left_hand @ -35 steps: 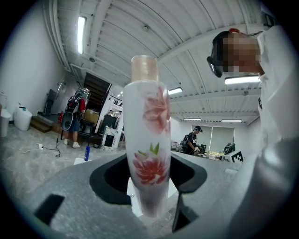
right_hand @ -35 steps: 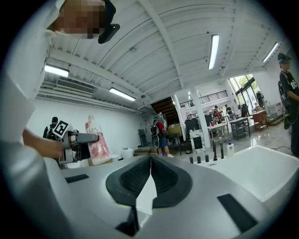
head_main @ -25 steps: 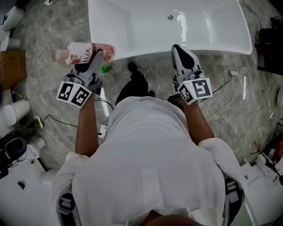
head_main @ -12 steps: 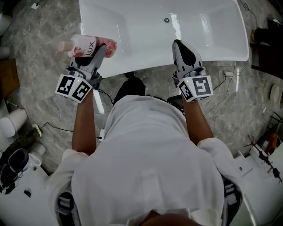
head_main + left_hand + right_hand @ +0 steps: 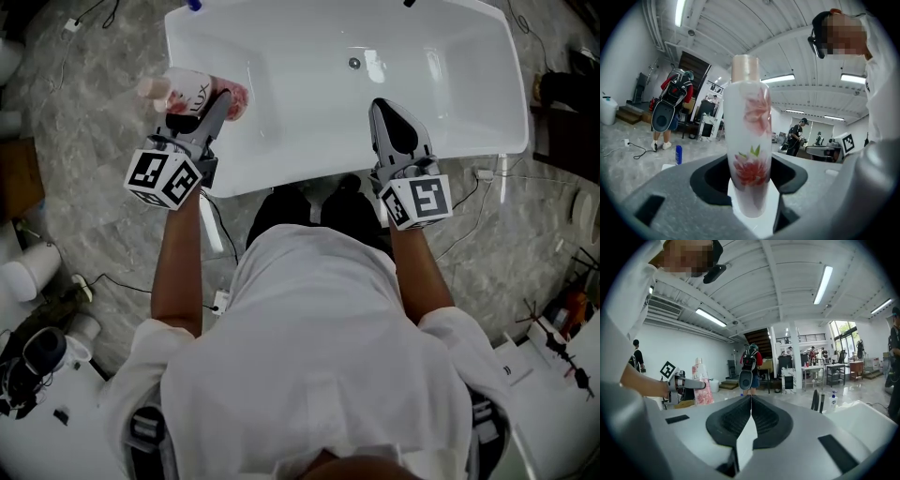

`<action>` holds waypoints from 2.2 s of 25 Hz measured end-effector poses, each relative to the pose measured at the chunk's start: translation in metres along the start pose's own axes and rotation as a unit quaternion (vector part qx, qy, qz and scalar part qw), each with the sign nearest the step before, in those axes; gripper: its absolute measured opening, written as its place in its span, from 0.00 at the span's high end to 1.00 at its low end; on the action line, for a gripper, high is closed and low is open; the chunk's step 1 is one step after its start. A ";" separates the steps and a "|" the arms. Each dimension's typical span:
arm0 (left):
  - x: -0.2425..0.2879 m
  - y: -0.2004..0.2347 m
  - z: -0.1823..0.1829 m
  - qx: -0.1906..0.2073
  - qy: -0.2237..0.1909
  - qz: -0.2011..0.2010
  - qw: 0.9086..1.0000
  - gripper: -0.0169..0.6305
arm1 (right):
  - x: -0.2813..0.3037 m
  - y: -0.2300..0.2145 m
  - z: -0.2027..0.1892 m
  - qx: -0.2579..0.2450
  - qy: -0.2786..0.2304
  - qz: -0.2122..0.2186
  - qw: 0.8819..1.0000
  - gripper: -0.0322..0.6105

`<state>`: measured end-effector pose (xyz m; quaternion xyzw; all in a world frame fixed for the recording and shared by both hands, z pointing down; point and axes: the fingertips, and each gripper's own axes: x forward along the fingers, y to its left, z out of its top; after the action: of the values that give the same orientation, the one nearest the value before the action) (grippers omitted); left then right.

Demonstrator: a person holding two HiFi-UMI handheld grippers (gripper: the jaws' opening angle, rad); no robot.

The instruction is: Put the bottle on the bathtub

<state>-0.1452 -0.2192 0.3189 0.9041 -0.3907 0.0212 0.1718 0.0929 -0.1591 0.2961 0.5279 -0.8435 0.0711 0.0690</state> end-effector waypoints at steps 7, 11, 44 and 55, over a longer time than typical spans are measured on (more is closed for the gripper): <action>0.049 -0.019 0.025 -0.009 -0.022 0.045 0.999 0.61 | 0.032 -0.048 0.027 -0.010 -0.026 0.086 0.996 0.93; 0.063 -0.004 0.034 -0.004 -0.032 0.087 0.996 0.61 | 0.061 -0.070 0.035 -0.029 -0.036 0.118 0.992 0.93; 0.276 0.228 -0.089 0.038 0.011 0.149 0.988 0.61 | 0.377 -0.141 -0.114 -0.034 0.002 0.108 0.994 0.93; 0.332 0.295 -0.117 0.061 0.020 0.168 0.984 0.61 | 0.423 -0.131 -0.165 -0.056 0.009 0.120 0.991 0.93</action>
<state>-0.1147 -0.6005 0.5726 0.8335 -0.5318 0.0916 0.1185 0.0345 -0.5565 0.5446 0.4178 -0.9026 0.0361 0.0971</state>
